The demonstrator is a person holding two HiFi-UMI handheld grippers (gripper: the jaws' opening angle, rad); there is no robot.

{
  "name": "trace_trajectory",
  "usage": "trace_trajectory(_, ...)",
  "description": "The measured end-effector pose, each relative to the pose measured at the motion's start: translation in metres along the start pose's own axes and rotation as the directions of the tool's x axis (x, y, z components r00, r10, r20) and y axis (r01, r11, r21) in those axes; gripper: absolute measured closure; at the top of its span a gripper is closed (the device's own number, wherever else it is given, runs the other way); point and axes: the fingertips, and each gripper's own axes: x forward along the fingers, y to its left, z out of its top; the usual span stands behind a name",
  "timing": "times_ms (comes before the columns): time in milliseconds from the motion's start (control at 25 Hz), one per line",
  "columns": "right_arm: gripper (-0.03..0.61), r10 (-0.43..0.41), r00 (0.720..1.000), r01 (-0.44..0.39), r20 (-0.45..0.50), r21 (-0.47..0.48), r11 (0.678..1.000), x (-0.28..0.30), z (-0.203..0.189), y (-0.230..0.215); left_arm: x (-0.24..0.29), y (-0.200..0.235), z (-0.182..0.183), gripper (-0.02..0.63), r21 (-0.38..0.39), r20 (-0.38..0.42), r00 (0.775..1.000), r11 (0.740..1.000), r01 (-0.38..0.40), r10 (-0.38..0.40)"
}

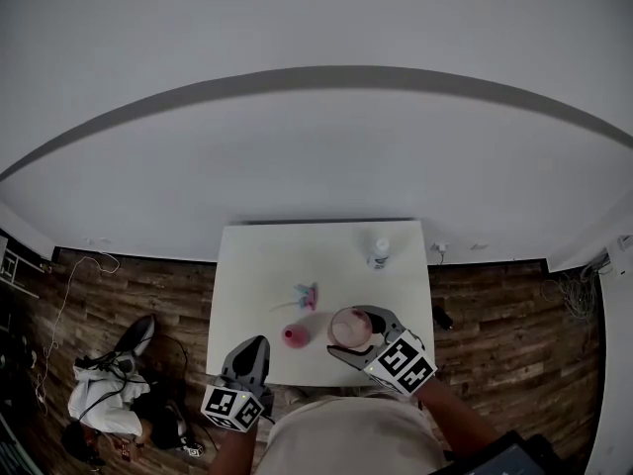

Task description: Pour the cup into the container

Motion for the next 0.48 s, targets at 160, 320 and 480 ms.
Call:
trace_trajectory(160, 0.201, -0.007, 1.0, 0.007, 0.007, -0.001, 1.0, -0.011, -0.009, -0.002, -0.001, -0.012, -0.004, 0.601, 0.005, 0.002, 1.0, 1.0, -0.008, 0.008)
trace_trajectory(320, 0.201, -0.015, 1.0, 0.015, 0.022, -0.003, 1.0, -0.02, -0.011, -0.002, -0.001, -0.023, -0.006, 0.601, 0.019, -0.007, 1.0, 1.0, -0.011, 0.011)
trace_trajectory(480, 0.201, -0.022, 0.999, 0.022, 0.029, 0.004, 1.0, -0.026, -0.014, -0.003, -0.001, -0.026, -0.009, 0.601, 0.024, -0.015, 1.0, 1.0, -0.015, 0.016)
